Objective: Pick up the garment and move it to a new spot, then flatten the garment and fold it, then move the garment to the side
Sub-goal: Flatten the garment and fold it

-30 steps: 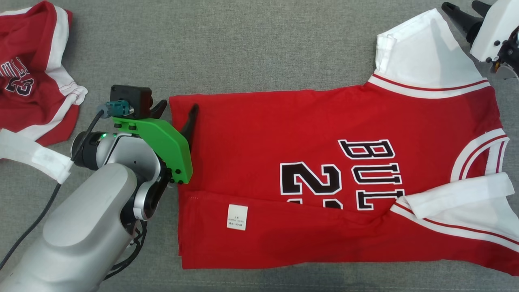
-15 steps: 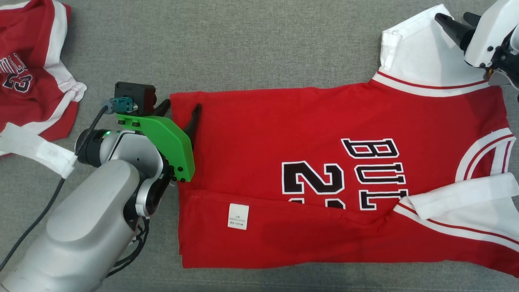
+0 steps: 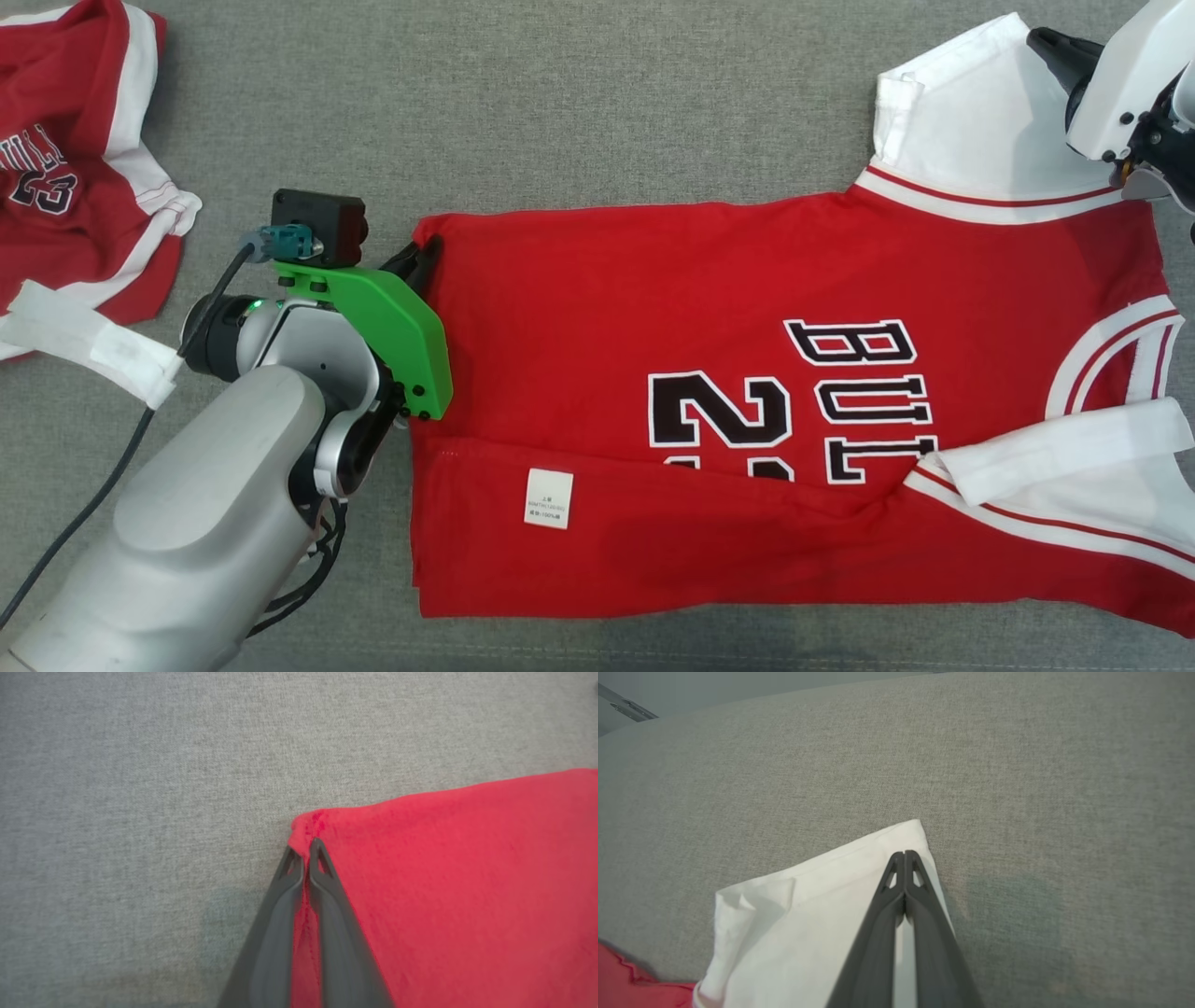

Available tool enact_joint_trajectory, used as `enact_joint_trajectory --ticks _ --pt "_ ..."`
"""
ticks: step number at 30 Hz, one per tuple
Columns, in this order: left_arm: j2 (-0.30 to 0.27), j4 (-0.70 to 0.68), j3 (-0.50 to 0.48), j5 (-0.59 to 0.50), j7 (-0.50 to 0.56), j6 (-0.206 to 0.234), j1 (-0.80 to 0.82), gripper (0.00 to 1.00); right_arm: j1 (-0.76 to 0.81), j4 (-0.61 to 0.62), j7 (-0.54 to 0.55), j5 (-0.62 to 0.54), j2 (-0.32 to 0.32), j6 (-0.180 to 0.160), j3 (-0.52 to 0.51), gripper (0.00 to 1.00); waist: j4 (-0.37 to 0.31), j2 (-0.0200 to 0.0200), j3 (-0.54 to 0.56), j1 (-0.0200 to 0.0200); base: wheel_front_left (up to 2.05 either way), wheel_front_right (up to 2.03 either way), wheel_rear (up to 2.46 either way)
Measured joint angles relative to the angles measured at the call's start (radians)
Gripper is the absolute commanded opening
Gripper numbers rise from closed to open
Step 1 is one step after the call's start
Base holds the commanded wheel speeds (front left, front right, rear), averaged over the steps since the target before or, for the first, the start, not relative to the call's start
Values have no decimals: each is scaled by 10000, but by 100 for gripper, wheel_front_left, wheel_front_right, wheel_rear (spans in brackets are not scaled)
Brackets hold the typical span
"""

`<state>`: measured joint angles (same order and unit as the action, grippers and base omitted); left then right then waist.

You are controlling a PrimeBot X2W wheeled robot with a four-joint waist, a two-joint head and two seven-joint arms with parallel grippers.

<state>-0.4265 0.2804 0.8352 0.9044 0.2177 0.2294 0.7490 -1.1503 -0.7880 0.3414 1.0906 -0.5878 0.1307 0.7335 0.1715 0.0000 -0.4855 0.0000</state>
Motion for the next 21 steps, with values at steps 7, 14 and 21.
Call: enact_joint_trajectory --ticks 7,14,21 --pt "0 73 0 0 -61 -10 4 0 -20 21 -236 201 -38 0 261 0 -25 0 47 0 0 0 0" --pt "-38 130 0 25 -173 -17 -10 0 -19 380 -763 523 -238 0 702 0 -101 0 362 0 0 0 0" --pt "-178 10 2 35 -253 0 -184 0 190 681 -1016 815 -410 0 1068 0 -234 0 697 0 0 0 0"
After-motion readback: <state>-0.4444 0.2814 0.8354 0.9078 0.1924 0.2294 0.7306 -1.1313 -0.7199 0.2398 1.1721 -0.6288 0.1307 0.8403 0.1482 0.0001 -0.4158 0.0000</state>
